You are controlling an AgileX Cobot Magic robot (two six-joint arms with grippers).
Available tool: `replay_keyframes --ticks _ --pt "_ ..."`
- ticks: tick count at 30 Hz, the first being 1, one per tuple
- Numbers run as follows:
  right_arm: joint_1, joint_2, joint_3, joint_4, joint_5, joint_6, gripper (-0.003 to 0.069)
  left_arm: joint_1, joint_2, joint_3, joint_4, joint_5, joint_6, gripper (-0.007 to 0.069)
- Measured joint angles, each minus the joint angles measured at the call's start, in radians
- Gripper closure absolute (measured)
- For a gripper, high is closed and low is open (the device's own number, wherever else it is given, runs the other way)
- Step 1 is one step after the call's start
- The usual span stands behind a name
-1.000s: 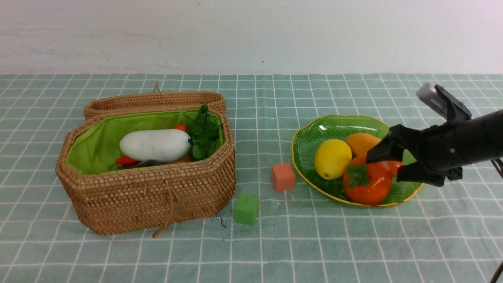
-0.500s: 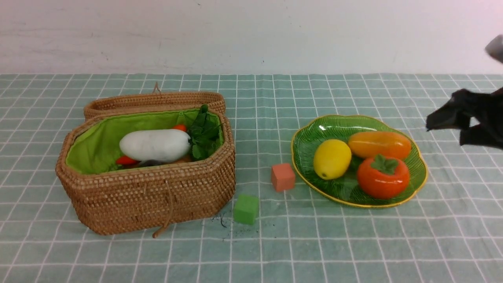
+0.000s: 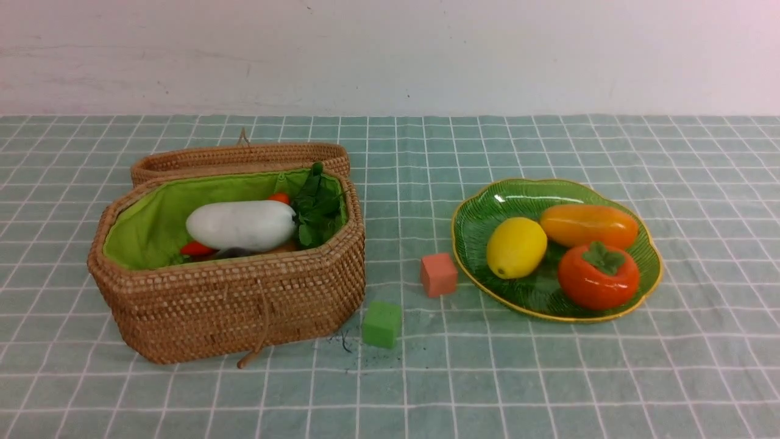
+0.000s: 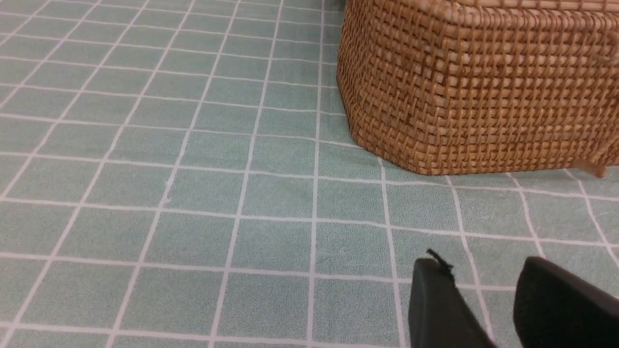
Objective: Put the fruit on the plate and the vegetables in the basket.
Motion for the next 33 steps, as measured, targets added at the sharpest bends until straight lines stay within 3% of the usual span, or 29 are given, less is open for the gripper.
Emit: replay_keyframes --ticks 2,9,21,33 --pt "0.036 -0.021 0.068 -0.014 -0.024 0.000 0.0667 0.000 0.000 0.000 0.000 0.000 0.000 0.0386" --pt "0.187 -0.117 0.128 -0.036 -0.146 -0.017 0.0676 0.000 0.000 0.000 0.000 0.000 0.000 0.0386" --pt "0.194 -0.236 0.129 -0.084 -0.140 -0.003 0.0676 0.000 0.000 0.000 0.000 0.000 0.000 0.0386" --pt "0.194 -0.510 0.151 -0.138 -0.144 0.000 0.0674 0.000 0.000 0.000 0.000 0.000 0.000 0.0386"
